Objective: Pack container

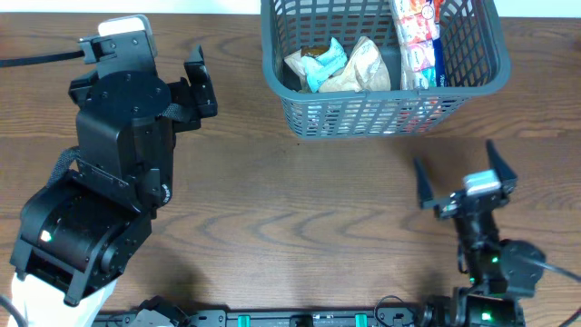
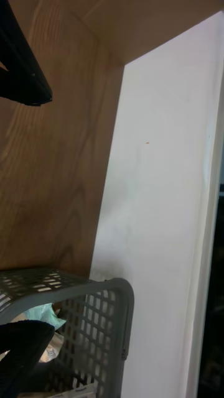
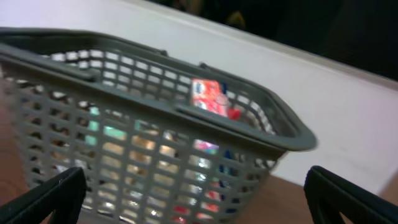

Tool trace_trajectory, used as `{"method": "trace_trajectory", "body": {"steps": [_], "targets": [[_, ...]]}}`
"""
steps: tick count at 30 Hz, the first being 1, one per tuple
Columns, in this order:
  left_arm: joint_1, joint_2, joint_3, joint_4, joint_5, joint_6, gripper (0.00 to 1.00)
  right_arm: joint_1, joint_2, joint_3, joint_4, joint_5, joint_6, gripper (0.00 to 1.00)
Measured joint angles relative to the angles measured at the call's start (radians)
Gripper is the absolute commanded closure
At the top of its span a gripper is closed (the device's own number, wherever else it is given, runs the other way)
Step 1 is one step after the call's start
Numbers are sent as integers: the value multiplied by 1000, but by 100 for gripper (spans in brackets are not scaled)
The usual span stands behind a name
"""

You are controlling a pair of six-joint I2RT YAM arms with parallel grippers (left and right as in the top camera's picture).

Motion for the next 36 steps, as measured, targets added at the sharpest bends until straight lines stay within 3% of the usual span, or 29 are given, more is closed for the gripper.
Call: {"method": "trace_trajectory", "body": {"steps": [10, 36], "targets": [[0, 0, 0, 0, 0, 0, 1, 130, -93, -90, 14, 104, 0, 1], [0, 0, 0, 0, 0, 0, 1, 135, -319, -193, 52, 146, -53, 1]]}}
